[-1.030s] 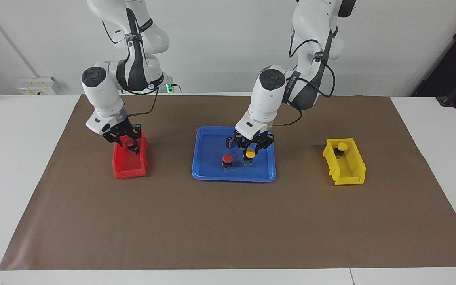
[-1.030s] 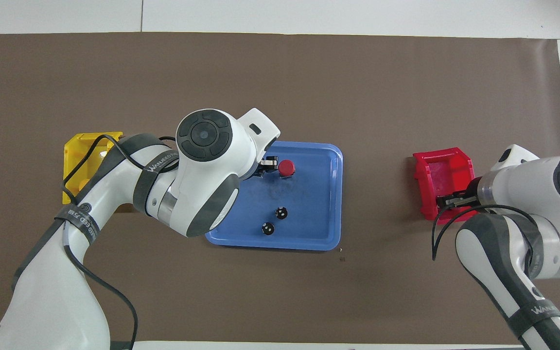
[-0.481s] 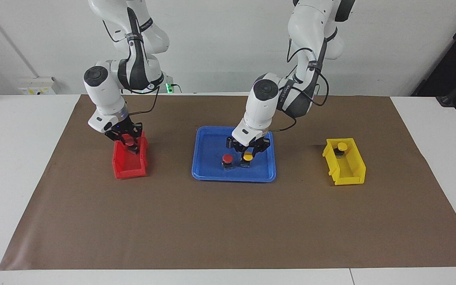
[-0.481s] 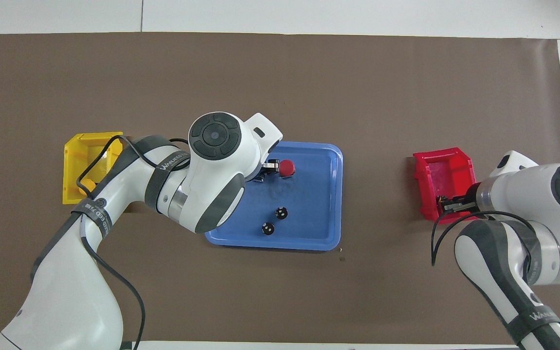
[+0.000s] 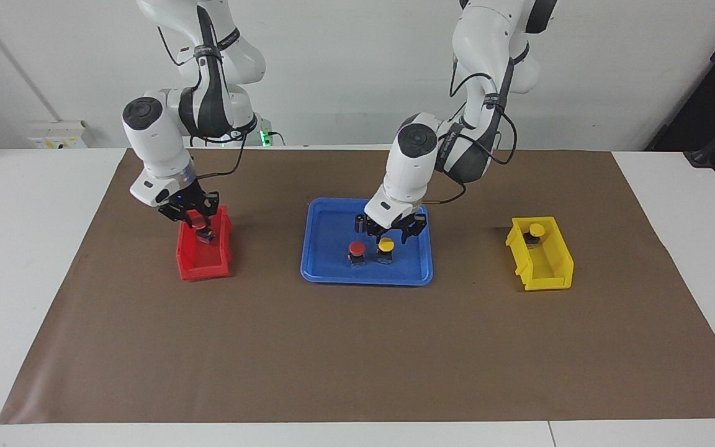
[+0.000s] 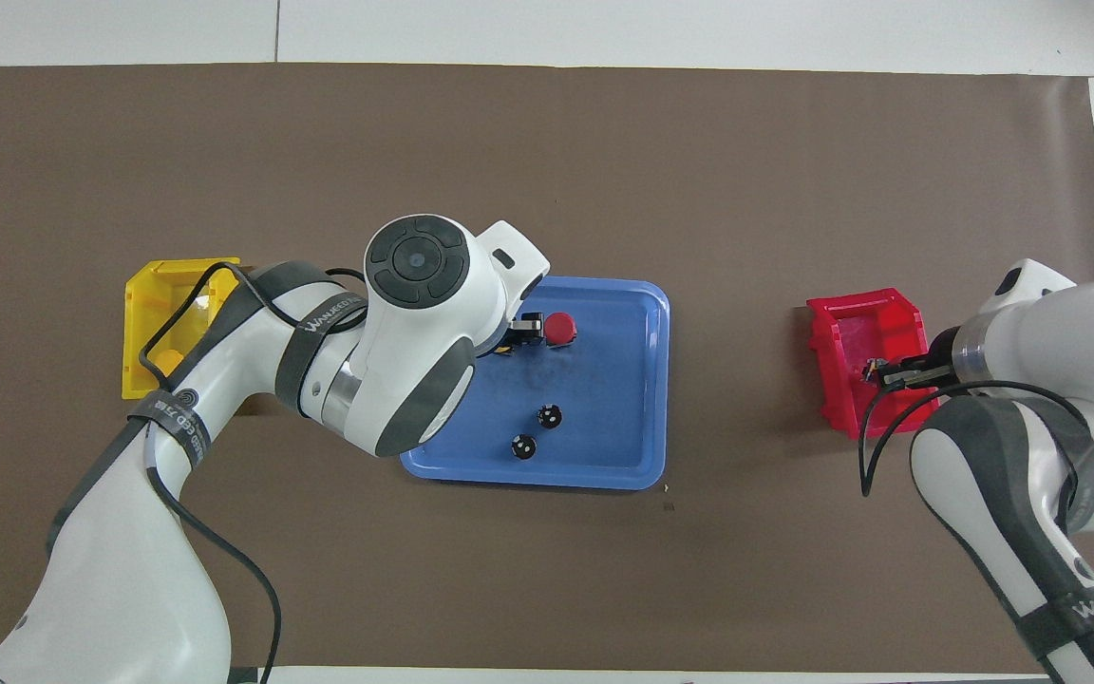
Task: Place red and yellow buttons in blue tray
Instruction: 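Carry the yellow button to the tray while the right gripper grasps red button, then place the red button in the tray while the left gripper returns to holder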
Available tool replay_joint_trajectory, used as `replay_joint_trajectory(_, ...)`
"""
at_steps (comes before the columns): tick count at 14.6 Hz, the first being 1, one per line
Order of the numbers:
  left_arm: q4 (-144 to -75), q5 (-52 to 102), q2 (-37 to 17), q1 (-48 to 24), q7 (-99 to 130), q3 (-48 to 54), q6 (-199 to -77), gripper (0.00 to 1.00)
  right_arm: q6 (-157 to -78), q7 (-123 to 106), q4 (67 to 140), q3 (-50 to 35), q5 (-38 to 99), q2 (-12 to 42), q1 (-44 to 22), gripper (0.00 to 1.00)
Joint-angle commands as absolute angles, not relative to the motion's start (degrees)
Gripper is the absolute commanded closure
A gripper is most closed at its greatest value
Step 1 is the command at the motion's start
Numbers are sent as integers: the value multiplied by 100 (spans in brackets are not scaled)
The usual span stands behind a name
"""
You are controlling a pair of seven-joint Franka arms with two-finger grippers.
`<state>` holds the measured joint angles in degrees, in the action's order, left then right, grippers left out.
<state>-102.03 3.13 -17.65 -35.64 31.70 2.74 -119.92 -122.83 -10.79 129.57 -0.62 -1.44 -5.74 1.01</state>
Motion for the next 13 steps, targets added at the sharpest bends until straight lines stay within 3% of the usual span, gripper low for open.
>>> replay_joint_trajectory(1, -10082, 316, -1294, -3507, 3121, 150, -11174, 8, -11227, -812, 11369, -237, -70, 130, -42, 77)
replay_joint_trajectory(2, -10055, 316, -1057, -3350, 3016, 89, -10858, 0, -10997, -321, 10877, -246, -27, 332, -340, 77)
replay_joint_trajectory(8, -9747, 299, 69, -1796, 1287, 62, -9599, 0, -11644, 2677, 10029, -246, 281, 1273, -2011, 78)
replay_joint_trajectory(10, -9459, 299, 202, -1163, 462, 62, -9187, 0, -12012, 3241, 10028, -246, 194, 1624, -2459, 77)
replay_joint_trajectory(13, -8764, 281, 106, -590, -350, 62, -8571, 0, -12313, 3419, 10116, -246, 167, 1915, -2566, 76)
